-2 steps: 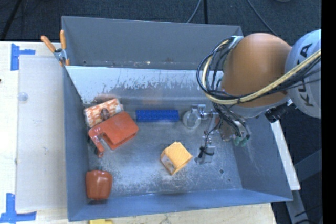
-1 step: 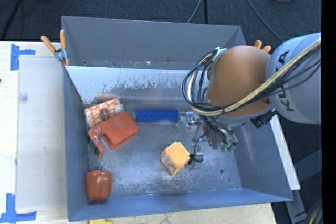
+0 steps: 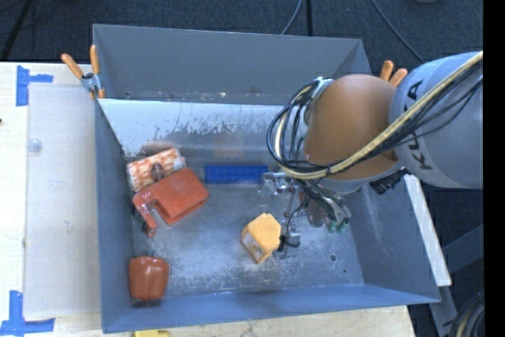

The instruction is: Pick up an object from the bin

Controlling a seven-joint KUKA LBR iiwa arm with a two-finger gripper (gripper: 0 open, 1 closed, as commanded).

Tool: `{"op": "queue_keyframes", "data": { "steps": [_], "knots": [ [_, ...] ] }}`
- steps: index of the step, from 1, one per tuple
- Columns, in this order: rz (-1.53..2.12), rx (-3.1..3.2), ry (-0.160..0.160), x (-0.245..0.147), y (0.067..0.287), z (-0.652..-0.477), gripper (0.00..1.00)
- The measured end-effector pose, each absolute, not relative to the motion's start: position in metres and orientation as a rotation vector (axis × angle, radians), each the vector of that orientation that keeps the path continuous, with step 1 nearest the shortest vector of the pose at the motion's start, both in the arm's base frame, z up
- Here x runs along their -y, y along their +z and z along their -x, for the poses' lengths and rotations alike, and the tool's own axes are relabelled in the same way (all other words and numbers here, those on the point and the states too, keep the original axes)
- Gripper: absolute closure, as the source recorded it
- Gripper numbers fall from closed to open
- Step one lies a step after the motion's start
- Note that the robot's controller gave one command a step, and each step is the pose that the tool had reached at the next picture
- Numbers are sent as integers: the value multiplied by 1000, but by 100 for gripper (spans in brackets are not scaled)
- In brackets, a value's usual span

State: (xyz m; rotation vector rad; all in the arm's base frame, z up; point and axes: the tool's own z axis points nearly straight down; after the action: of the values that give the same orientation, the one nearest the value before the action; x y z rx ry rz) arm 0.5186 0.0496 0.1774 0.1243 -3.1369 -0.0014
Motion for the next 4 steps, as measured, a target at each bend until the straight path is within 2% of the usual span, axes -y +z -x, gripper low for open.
{"op": "queue_keyframes", "data": {
  "steps": [1,2,3,4],
  "knots": [
    [-266,3130,2,-61,117,-512,0],
    [-288,3135,-8,-67,90,-513,0],
    [-400,3127,-6,-31,88,-546,0],
    [-426,3119,-1,-12,79,-546,0]
  ]
}}
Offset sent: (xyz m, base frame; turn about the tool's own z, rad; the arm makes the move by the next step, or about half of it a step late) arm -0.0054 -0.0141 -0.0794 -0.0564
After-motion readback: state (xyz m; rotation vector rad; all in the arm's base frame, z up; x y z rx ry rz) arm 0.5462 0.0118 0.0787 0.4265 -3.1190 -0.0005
